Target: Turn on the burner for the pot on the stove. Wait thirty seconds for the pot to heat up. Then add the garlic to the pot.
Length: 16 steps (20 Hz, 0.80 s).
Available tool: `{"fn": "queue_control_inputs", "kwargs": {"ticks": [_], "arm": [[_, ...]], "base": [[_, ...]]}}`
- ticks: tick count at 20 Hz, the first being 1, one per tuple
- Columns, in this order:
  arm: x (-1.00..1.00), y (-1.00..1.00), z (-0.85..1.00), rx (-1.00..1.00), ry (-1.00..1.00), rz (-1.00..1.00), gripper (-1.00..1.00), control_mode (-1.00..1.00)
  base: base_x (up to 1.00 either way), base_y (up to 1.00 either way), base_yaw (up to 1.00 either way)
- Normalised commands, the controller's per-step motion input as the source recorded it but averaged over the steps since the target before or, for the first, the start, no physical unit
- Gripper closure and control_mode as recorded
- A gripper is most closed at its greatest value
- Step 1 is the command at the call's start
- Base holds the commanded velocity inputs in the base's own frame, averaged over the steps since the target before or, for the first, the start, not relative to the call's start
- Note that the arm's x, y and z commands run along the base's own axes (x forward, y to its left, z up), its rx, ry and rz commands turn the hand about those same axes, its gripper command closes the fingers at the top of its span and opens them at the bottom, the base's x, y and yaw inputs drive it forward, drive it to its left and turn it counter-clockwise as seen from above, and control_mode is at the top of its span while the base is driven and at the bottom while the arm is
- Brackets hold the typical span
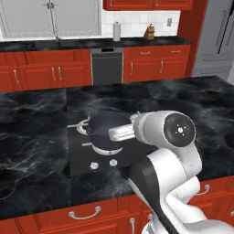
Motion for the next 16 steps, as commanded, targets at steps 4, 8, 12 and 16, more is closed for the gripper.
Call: {"fn": "queue_control_inputs", "kwargs": {"ticks": [4, 8, 12, 16], "arm": [[0.82, 0.0, 0.12, 0.0, 0.52, 0.0, 1.0, -1.0], [0.55, 0.0, 0.02, 0.0, 0.38, 0.0, 1.0, -1.0], [0.08, 0.0, 0.0, 0.0, 0.13, 0.0, 1.0, -1.0], [0.13, 0.0, -0.01, 0.0, 0.0, 0.0, 1.0, -1.0]], "base": [[0.0, 0.0, 0.0], [0.0, 0.0, 0.0], [0.0, 0.0, 0.0], [0.0, 0.0, 0.0]]}}
